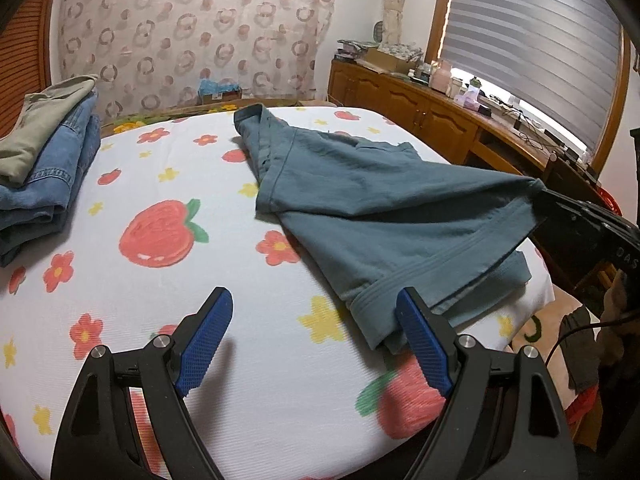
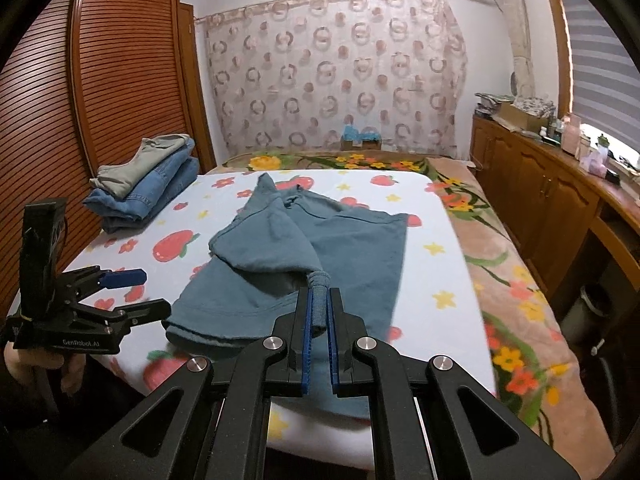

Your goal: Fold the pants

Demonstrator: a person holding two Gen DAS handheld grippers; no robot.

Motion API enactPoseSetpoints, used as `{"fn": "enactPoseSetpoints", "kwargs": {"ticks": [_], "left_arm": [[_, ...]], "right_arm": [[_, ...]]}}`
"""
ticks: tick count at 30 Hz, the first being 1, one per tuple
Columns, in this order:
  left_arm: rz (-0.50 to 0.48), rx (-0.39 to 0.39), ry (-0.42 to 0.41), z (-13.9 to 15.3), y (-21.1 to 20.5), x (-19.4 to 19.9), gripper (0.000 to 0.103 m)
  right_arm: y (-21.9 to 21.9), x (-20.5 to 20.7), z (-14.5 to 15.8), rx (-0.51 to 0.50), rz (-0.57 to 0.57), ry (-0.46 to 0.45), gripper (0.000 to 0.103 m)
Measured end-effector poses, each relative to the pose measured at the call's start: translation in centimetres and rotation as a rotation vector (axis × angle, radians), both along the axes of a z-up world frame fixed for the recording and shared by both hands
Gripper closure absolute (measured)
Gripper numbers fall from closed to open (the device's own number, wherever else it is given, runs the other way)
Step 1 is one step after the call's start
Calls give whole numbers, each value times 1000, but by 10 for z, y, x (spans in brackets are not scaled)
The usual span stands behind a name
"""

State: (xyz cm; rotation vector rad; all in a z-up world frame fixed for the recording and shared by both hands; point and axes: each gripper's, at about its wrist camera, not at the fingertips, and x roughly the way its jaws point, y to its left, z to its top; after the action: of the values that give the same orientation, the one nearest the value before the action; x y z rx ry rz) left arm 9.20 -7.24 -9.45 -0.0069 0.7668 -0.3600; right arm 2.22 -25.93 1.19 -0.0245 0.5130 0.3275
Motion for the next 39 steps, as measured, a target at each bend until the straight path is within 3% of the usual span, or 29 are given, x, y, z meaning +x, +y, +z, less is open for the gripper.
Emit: {"fn": "enactPoseSetpoints", "kwargs": {"ticks": [13,27,34,39], "left_arm": [[-22,26,2,-1,-11,1,18],[-11,22,5,-2,-7,1,18],[13,5,-2,-2,2,1,18],[22,3,-2,-5,6,-1,18]], "right_arm": [[-5,-11,0,-8,-39,32,96],[-11,3,-9,-1,-59,122,96],[-10,-3,3,-15,-72,100,85],[-2,-6,14,-28,-46,64,68]]}}
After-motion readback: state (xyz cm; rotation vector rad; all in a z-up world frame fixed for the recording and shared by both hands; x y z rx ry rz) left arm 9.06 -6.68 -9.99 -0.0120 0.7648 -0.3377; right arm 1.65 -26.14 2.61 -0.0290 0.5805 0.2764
